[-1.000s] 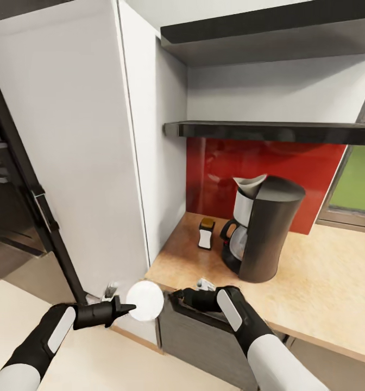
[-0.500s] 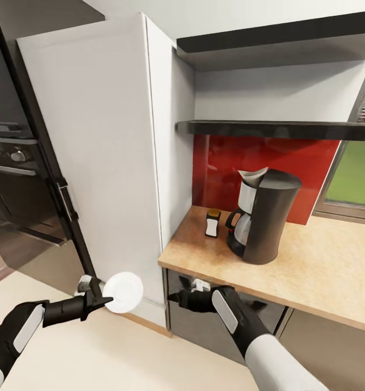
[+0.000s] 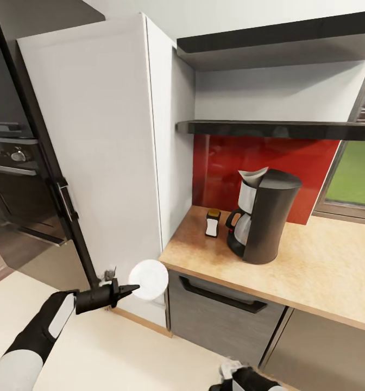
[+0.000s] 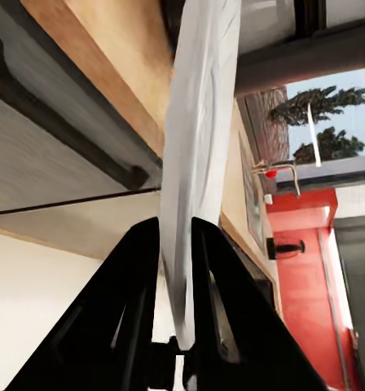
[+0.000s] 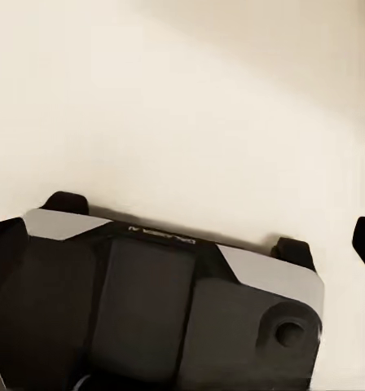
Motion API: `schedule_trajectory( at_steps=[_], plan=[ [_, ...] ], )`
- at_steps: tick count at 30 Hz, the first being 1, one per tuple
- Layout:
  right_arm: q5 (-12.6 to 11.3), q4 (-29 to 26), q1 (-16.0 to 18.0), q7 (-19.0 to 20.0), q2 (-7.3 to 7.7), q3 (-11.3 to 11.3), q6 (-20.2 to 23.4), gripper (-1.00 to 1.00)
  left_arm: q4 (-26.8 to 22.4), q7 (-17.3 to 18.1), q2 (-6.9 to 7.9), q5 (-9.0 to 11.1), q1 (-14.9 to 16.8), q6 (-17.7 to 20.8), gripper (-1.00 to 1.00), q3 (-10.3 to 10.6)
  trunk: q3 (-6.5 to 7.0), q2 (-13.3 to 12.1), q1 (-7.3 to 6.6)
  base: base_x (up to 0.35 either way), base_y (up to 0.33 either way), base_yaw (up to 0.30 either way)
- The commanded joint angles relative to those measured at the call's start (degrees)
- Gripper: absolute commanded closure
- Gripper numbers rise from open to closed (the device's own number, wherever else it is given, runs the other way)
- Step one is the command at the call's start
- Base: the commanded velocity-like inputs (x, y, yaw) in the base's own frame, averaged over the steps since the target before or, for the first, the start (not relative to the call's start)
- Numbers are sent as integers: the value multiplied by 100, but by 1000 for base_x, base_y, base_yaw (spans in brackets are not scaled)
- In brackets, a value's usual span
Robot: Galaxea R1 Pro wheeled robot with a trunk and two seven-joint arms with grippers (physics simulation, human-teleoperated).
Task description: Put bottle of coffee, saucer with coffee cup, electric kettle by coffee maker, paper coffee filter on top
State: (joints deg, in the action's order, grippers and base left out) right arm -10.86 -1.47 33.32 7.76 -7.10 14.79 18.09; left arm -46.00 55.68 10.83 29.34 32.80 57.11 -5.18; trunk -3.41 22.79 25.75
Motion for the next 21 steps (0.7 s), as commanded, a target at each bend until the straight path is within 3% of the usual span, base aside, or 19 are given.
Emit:
schedule_trajectory(
  at_steps=[1, 3, 7, 14, 20, 21],
  plan=[
    [-40, -3, -89, -161, 74, 39, 4, -100, 19, -25, -79, -41, 76, 2, 100, -6, -13, 13, 4, 0, 0, 0],
    [-21, 3, -306, -702, 153, 36, -39, -100, 50, -303, -252, -46, 318, 2, 100, -18, -13, 13, 4, 0, 0, 0],
    [-17, 5, -467, -1154, 182, 34, -80, -100, 64, -852, -465, -18, 669, 5, 100, -35, -13, 13, 4, 0, 0, 0],
    [-49, -1, -658, -1255, 164, 27, -97, -100, 76, -1457, -701, 49, 1171, 34, 100, -105, -5, 13, 4, 0, 0, -44],
    [-81, -5, -697, -1242, 156, 16, -96, -100, 82, -2420, -1278, 86, 1222, 37, 100, -593, 24, 13, 4, 0, 0, -228],
    [-82, -4, -699, -1236, 156, 16, -96, -100, 82, -2481, -1320, 89, 1212, 37, 100, -624, 29, 13, 4, 0, 0, -253]
  ],
)
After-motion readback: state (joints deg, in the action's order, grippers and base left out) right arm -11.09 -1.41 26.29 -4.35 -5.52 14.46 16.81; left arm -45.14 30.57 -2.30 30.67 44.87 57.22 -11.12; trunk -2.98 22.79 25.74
